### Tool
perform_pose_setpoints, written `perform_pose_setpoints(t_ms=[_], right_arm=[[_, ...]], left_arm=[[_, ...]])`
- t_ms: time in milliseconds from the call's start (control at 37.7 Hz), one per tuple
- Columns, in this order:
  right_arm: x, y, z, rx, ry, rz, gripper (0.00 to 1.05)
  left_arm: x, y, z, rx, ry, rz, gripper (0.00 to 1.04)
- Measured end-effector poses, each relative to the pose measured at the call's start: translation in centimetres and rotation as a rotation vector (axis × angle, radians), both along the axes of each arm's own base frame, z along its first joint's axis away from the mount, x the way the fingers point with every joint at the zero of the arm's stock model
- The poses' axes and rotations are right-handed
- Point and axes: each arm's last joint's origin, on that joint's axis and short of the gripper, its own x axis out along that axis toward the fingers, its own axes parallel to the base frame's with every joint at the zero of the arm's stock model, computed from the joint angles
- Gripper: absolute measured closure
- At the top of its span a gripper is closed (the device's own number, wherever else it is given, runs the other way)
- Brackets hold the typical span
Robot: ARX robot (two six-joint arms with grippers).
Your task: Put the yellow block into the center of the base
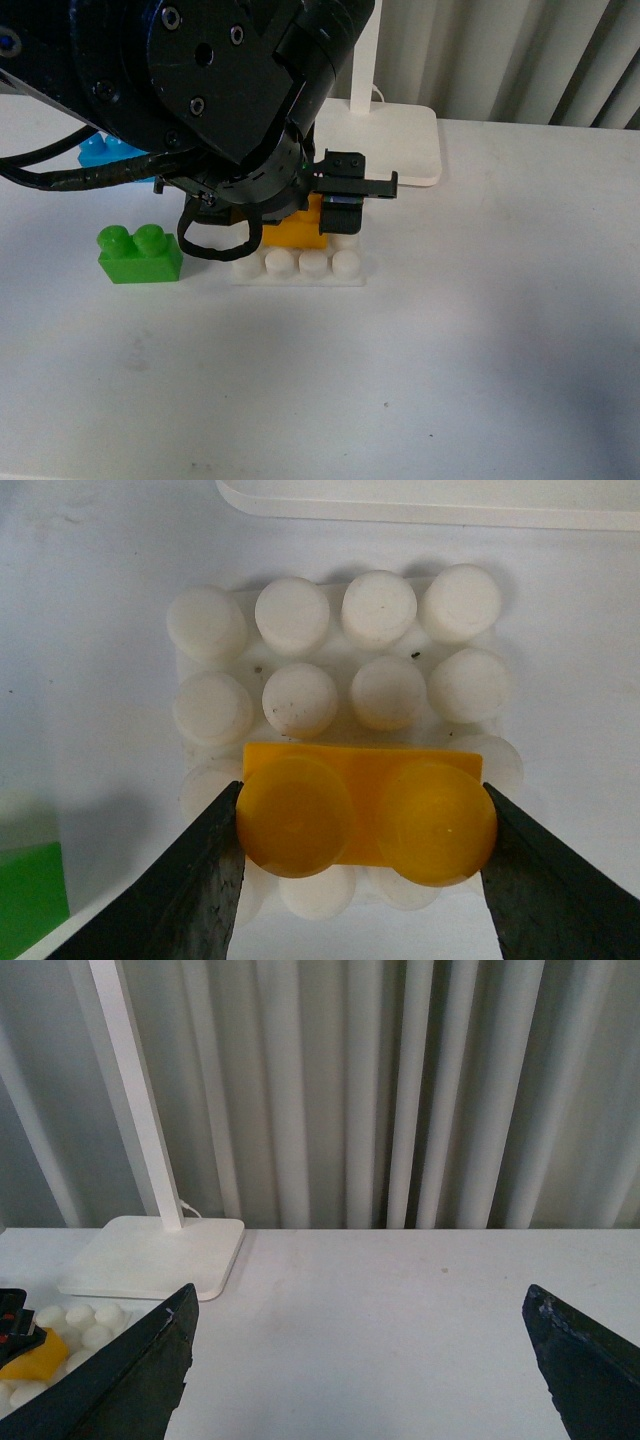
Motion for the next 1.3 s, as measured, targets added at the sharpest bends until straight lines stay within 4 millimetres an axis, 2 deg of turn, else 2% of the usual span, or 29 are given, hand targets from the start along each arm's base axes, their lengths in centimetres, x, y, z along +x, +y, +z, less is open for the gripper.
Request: perform_pose_setpoints(t_ms=[239,902,982,1141,1300], right_arm=[[0.0,0.0,0.0,0.0,0.0,0.0,0.09],[0.0,0.0,0.0,0.0,0.0,0.0,0.09],[0.0,0.0,0.0,0.0,0.0,0.0,0.09],[0.0,0.0,0.0,0.0,0.0,0.0,0.09],[0.0,0.0,0.0,0.0,0.0,0.0,0.09]], left_arm=[[0.1,-0.1,-1.0,0.048,0.031,-0.024,0.45],[0.8,-0.2,-1.1,0.049,0.024,-0.03,0.45],[0.8,0.0,-1.0,0.042,0.023,-0.029,0.36],[0.7,0.9,0.1,0.015,0.015,-0.023,0.06],[0.5,2.0,3.4,-0.032,-0.069,0.001,0.06]])
